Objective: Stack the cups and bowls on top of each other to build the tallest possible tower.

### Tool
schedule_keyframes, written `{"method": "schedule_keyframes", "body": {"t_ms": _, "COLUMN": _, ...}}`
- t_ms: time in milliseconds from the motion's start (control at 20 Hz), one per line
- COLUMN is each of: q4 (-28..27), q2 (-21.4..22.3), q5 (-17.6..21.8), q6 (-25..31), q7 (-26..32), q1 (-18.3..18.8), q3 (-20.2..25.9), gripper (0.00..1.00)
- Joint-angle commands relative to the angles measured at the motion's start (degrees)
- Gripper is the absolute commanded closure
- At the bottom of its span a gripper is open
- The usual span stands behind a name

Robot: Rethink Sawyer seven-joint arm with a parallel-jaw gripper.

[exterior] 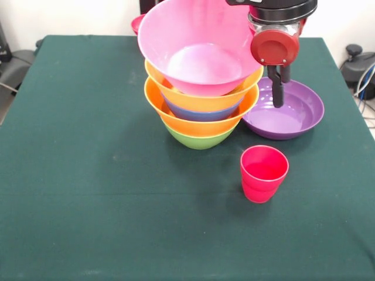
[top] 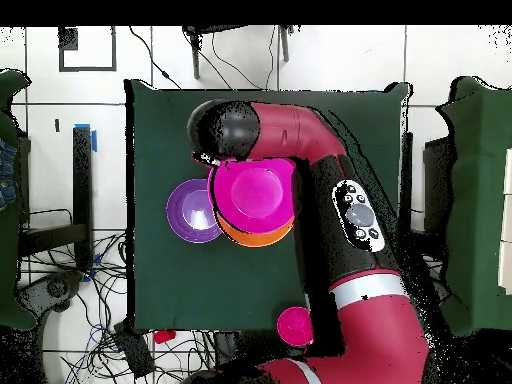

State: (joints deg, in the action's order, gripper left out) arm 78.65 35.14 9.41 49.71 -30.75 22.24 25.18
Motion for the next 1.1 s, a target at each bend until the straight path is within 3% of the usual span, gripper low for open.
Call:
{"method": "schedule_keyframes", "body": {"t_ms": 50, "q4": 4.49, "q2": -2.4, "q5": 3.49, "q6": -1.53, "q7": -4.39, "q1": -1.63, "q3": 1.21, "gripper": 0.0}}
{"method": "schedule_keyframes", "body": {"t_ms": 500, "q4": 6.07, "q2": -4.03, "q5": 5.65, "q6": -1.77, "q7": -3.96, "q1": -2.56, "q3": -0.07, "gripper": 0.0}}
{"method": "schedule_keyframes", "body": {"t_ms": 1100, "q4": 7.29, "q2": -5.08, "q5": 12.29, "q6": -0.03, "q7": 5.54, "q1": -2.18, "q3": 3.13, "gripper": 0.0}}
